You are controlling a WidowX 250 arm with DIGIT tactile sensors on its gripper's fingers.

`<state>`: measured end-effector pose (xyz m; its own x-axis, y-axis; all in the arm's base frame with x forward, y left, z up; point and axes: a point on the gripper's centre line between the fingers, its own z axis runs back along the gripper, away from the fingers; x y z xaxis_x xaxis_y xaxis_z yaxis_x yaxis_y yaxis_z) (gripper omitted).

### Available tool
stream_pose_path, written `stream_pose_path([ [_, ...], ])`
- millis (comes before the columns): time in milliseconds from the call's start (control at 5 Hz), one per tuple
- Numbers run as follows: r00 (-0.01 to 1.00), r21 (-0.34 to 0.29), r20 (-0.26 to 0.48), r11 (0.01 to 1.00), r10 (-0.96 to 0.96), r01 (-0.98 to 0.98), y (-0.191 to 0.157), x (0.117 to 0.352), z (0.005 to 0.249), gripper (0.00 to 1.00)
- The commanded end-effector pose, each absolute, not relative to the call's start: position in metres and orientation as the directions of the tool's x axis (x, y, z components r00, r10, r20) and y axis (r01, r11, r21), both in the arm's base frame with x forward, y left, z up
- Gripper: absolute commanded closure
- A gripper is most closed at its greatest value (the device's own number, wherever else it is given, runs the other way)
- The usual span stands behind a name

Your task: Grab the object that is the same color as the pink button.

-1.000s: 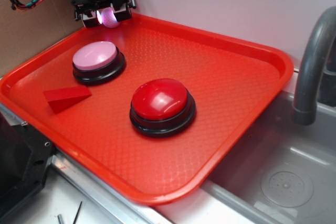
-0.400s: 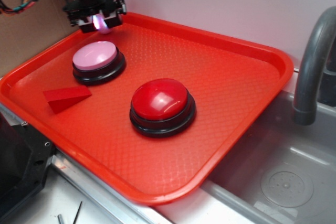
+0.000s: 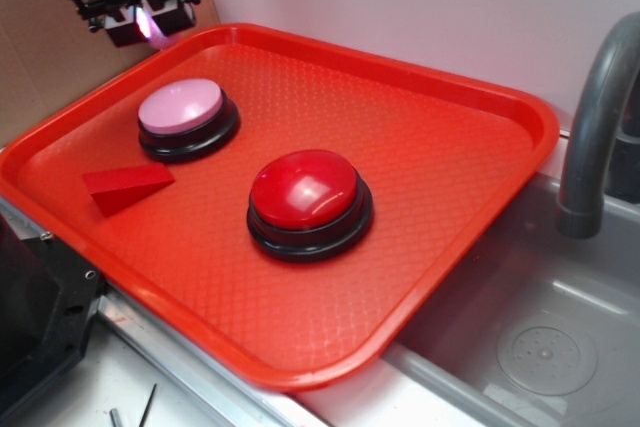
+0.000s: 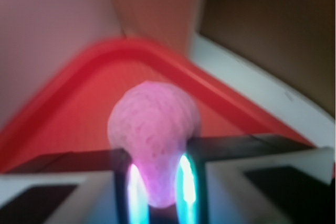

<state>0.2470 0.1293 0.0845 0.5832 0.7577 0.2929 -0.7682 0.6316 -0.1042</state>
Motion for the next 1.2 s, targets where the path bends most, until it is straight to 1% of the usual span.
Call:
stream_pose_path([
  [0,0.635,-0.031,0.112,0.642,0.764,-0.766,0.133,0.250,0.151,1.00],
  [200,0.783,0.026,0.125,0.787,0.609,-0.616,0.101,0.267,0.170,1.00],
  [400,0.877,0.058,0.119,0.879,0.465,-0.474,0.083,0.262,0.177,1.00],
  [600,0.942,0.072,0.103,0.943,0.318,-0.326,0.056,0.255,0.189,1.00],
  [800,0.964,0.039,0.093,0.966,0.250,-0.254,0.043,0.246,0.193,1.00],
  [1000,0.975,0.038,0.081,0.977,0.208,-0.212,0.029,0.246,0.191,1.00],
])
